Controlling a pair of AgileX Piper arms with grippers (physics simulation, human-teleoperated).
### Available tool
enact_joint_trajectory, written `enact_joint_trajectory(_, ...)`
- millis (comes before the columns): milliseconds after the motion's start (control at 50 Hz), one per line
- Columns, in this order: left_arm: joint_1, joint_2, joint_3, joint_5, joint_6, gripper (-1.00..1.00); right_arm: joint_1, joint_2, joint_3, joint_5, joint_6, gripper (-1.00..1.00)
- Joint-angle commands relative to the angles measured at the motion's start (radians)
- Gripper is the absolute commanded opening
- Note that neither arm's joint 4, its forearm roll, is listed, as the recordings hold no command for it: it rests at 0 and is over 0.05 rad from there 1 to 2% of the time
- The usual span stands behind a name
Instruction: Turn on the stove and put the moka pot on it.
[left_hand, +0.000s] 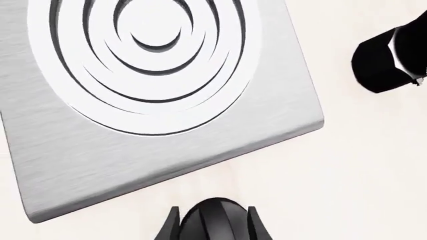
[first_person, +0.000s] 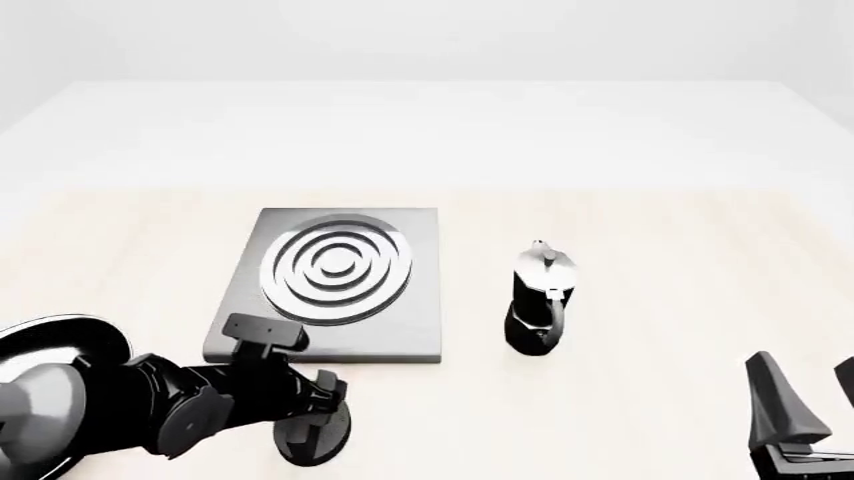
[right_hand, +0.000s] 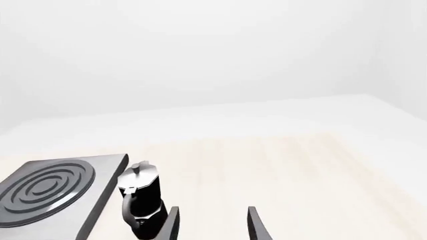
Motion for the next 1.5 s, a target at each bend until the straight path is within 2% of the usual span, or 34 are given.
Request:
enact_joint_trajectory(20, 0.072, 0.002, 0.000, -0.005, 0.046, 1.00, 0.001, 0.001, 0.000, 0.002, 0.001, 1.00)
enact_joint_trajectory(240, 0.109, 0.023, 0.028, -0.046, 0.028, 1.00, 0.008, 0.020, 0.000, -0.009, -0.001, 1.00)
enact_joint_trajectory(300, 0.166, 0.030, 0.043, -0.057, 0.031, 1.00, 0.009, 0.046, 0.000, -0.028, -0.003, 1.00)
enact_joint_trajectory(380, 0.205, 0.008, 0.047, -0.045, 0.043, 1.00, 0.008, 0.058, 0.000, -0.036, -0.003, 1.00)
enact_joint_trajectory(640, 0.255, -0.059, 0.075, -0.025, 0.056, 1.00, 0.004, 0.048, 0.000, -0.021, -0.016, 1.00)
enact_joint_trajectory(680, 0.274, -0.085, 0.076, -0.017, 0.075, 1.00, 0.003, 0.074, 0.000, -0.039, -0.019, 1.00)
enact_joint_trajectory(720, 0.303, -0.138, 0.070, 0.001, 0.103, 1.00, 0.013, 0.142, -0.002, -0.078, -0.042, 1.00)
enact_joint_trajectory(740, 0.328, -0.199, 0.060, 0.022, 0.135, 1.00, 0.011, 0.238, -0.012, -0.126, -0.053, 1.00)
enact_joint_trajectory(760, 0.338, -0.223, 0.054, 0.034, 0.132, 1.00, 0.016, 0.254, -0.028, -0.124, -0.077, 1.00)
enact_joint_trajectory(780, 0.358, -0.249, 0.047, 0.039, 0.130, 1.00, 0.027, 0.329, -0.042, -0.148, -0.100, 1.00)
enact_joint_trajectory(800, 0.389, -0.298, 0.048, 0.034, 0.169, 1.00, 0.049, 0.388, -0.062, -0.158, -0.084, 1.00)
enact_joint_trajectory(820, 0.434, -0.364, 0.054, 0.022, 0.208, 1.00, 0.089, 0.356, -0.105, -0.100, -0.055, 1.00)
enact_joint_trajectory(860, 0.455, -0.385, 0.068, -0.004, 0.191, 1.00, 0.093, 0.409, -0.150, -0.079, -0.070, 1.00)
enact_joint_trajectory(880, 0.500, -0.432, 0.098, -0.049, 0.222, 1.00, 0.116, 0.424, -0.185, -0.053, -0.043, 1.00)
enact_joint_trajectory(920, 0.510, -0.438, 0.134, -0.099, 0.179, 1.00, 0.131, 0.473, -0.219, -0.033, -0.028, 1.00)
enact_joint_trajectory(940, 0.644, -0.764, 0.308, -0.230, 0.237, 1.00, 0.202, 0.543, -0.308, 0.056, -0.016, 1.00)
enact_joint_trajectory(960, 0.649, -0.854, 0.336, -0.219, 0.230, 1.00, 0.210, 0.531, -0.319, 0.071, 0.006, 1.00)
enact_joint_trajectory(980, 0.690, -0.978, 0.381, -0.219, 0.283, 1.00, 0.234, 0.556, -0.331, 0.080, 0.009, 1.00)
enact_joint_trajectory(1000, 0.693, -1.030, 0.399, -0.208, 0.210, 1.00, 0.248, 0.560, -0.345, 0.091, 0.030, 1.00)
enact_joint_trajectory(1020, 0.709, -1.054, 0.409, -0.208, 0.234, 1.00, 0.252, 0.572, -0.352, 0.095, 0.027, 1.00)
enact_joint_trajectory(1040, 0.752, -1.152, 0.436, -0.194, 0.289, 1.00, 0.259, 0.591, -0.355, 0.094, 0.028, 1.00)
enact_joint_trajectory(1060, 0.750, -1.217, 0.443, -0.158, 0.254, 1.00, 0.265, 0.598, -0.360, 0.095, 0.036, 1.00)
enact_joint_trajectory(1080, 0.748, -1.262, 0.446, -0.128, 0.249, 1.00, 0.275, 0.605, -0.369, 0.099, 0.046, 1.00)
enact_joint_trajectory(1100, 0.760, -1.355, 0.446, -0.074, 0.267, 1.00, 0.283, 0.623, -0.375, 0.098, 0.041, 1.00)
enact_joint_trajectory(1120, 0.743, -1.382, 0.437, -0.039, 0.250, 1.00, 0.282, 0.630, -0.380, 0.099, 0.038, 1.00)
enact_joint_trajectory(1140, 0.733, -1.441, 0.434, 0.004, 0.274, 1.00, 0.287, 0.652, -0.387, 0.094, 0.042, 1.00)
enact_joint_trajectory(1200, 0.736, -1.436, 0.441, 0.001, 0.258, 1.00, 0.298, 0.692, -0.391, 0.076, 0.036, 1.00)
enact_joint_trajectory(1280, 0.737, -1.482, 0.447, 0.025, 0.254, 1.00, 0.334, 0.741, -0.409, 0.066, 0.067, 1.00)
enact_joint_trajectory(1300, 0.733, -1.497, 0.448, 0.032, 0.257, 1.00, 0.372, 0.791, -0.422, 0.049, 0.107, 1.00)
enact_joint_trajectory(1400, 0.735, -1.492, 0.450, 0.026, 0.251, 1.00, 0.386, 0.836, -0.415, 0.008, 0.129, 1.00)
enact_joint_trajectory(1480, 0.734, -1.496, 0.446, 0.032, 0.249, 1.00, 0.391, 0.876, -0.394, -0.040, 0.149, 1.00)
enact_joint_trajectory(1500, 0.733, -1.494, 0.448, 0.029, 0.249, 1.00, 0.404, 0.925, -0.380, -0.091, 0.166, 1.00)
